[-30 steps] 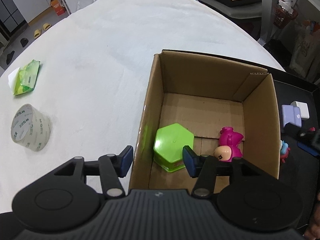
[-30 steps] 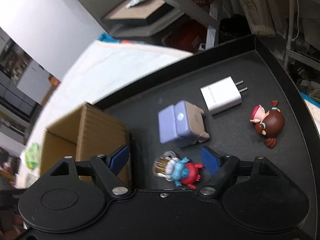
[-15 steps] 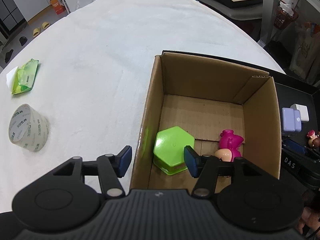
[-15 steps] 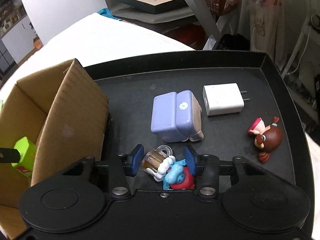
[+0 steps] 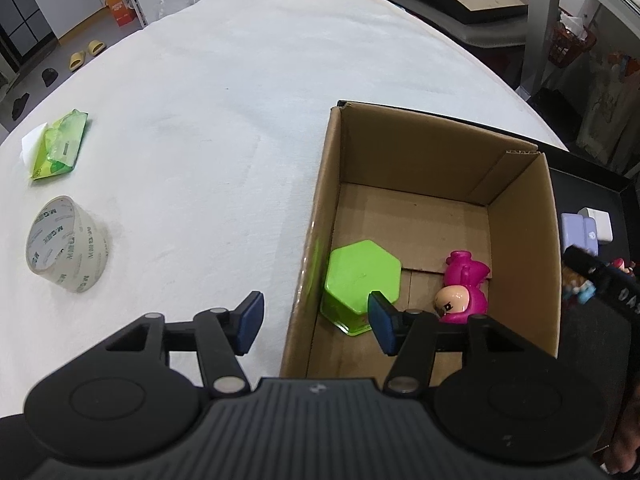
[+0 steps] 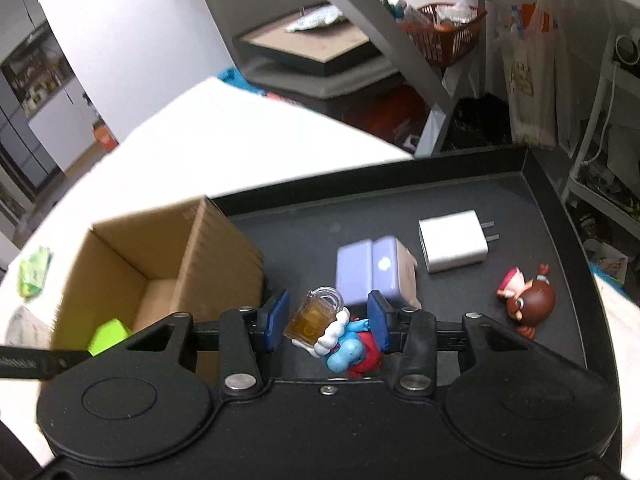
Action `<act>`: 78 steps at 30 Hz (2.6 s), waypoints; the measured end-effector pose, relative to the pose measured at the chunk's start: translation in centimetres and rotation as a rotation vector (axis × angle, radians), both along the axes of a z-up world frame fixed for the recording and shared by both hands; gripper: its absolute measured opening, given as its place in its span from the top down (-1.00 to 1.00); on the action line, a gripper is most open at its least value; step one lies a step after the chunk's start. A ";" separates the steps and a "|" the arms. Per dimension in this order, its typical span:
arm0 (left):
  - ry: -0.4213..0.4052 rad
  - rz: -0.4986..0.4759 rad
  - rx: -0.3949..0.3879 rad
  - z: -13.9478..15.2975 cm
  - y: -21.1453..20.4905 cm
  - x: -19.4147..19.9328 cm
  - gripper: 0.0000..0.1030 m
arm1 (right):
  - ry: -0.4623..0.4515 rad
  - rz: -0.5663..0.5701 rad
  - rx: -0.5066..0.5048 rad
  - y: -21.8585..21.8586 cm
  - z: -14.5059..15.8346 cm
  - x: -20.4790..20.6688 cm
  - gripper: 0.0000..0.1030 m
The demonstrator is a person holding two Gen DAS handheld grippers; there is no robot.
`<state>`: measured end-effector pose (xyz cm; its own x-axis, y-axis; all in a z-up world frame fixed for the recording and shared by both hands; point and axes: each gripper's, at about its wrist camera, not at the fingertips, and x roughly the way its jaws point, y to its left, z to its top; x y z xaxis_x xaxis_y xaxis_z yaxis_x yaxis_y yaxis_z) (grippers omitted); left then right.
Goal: Organize rigid objects
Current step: 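Move the right gripper to the small blue-red figure and grasp it, then carry the blue-red figure into the box and open the right gripper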
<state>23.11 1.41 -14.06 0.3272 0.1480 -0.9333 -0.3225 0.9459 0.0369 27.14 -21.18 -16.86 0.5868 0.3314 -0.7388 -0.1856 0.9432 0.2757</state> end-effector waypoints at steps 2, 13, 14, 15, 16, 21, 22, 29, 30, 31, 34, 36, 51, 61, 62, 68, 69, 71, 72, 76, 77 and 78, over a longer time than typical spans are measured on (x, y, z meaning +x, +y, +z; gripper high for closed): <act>-0.003 -0.001 -0.003 0.1 0.1 -0.2 -0.08 | -0.021 0.009 0.012 0.1 0.9 -0.3 0.19; -0.014 -0.018 -0.037 0.4 1.1 -1.1 -0.08 | -0.115 0.078 0.025 2.5 4.3 -1.4 0.19; -0.017 -0.021 -0.044 0.3 1.3 -1.2 -0.08 | -0.122 0.086 0.025 2.8 4.5 -1.5 0.19; -0.019 -0.020 -0.049 0.4 1.5 -1.3 -0.08 | -0.127 0.095 0.026 3.1 4.8 -1.6 0.19; -0.021 -0.019 -0.054 0.3 1.7 -1.4 -0.08 | -0.134 0.107 0.028 3.5 5.0 -1.8 0.19; -0.029 -0.016 -0.080 0.0 2.5 -1.8 -0.08 | -0.170 0.159 0.032 5.4 6.1 -2.4 0.19; -0.033 -0.017 -0.084 0.0 2.6 -1.9 -0.08 | -0.174 0.166 0.031 5.7 6.2 -2.6 0.19; -0.062 -0.035 -0.136 -0.5 3.0 -2.2 0.00 | -0.179 0.218 0.034 7.8 6.4 -3.2 0.18; -0.066 -0.037 -0.146 -0.6 3.0 -2.3 0.03 | -0.174 0.221 0.036 8.0 6.3 -3.1 0.18; -0.069 -0.039 -0.150 -0.6 3.1 -2.3 0.10 | -0.168 0.226 0.040 8.3 6.1 -3.1 0.18; -0.071 -0.041 -0.165 -0.7 3.4 -2.4 0.41 | -0.145 0.242 0.047 9.0 5.6 -2.9 0.18; -0.073 -0.028 -0.179 -0.8 3.8 -2.5 0.56 | -0.131 0.250 0.049 9.5 5.2 -2.9 0.18; -0.071 -0.014 -0.271 -1.1 5.4 -2.6 0.71 | 0.039 0.310 0.037 11.6 2.0 -2.5 0.13; -0.067 -0.018 -0.249 -0.8 5.0 -2.4 0.70 | 0.022 0.265 0.097 9.8 3.2 -2.3 0.01; -0.065 -0.019 -0.245 -0.8 4.9 -2.3 0.70 | 0.017 0.261 0.103 9.6 3.3 -2.3 0.01; -0.061 -0.015 -0.211 -0.4 4.4 -2.2 0.68 | -0.017 0.251 0.121 8.7 4.2 -2.1 0.01; -0.062 -0.015 -0.203 -0.3 4.3 -2.2 0.65 | -0.020 0.247 0.123 8.5 4.3 -2.0 0.01; -0.061 -0.013 -0.194 -0.1 4.2 -2.2 0.64 | -0.026 0.237 0.127 8.0 4.5 -1.9 0.01; -0.059 -0.010 -0.192 -0.1 4.2 -2.1 0.64 | -0.029 0.230 0.130 7.7 4.6 -1.8 0.01; -0.045 -0.002 -0.188 0.0 4.1 -1.8 0.61 | -0.039 0.200 0.138 6.5 4.7 -1.5 -0.10; -0.041 0.001 -0.183 0.0 4.0 -1.7 0.61 | -0.040 0.195 0.137 6.3 4.7 -1.4 -0.10; -0.039 0.003 -0.180 0.0 4.0 -1.7 0.60 | -0.041 0.189 0.137 6.0 4.7 -1.3 -0.10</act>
<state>21.43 5.37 -14.09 0.3632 -0.0195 -0.9315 -0.3231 0.9351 -0.1456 25.82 -15.15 -12.17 0.5332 0.5340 -0.6561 -0.3694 0.8447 0.3873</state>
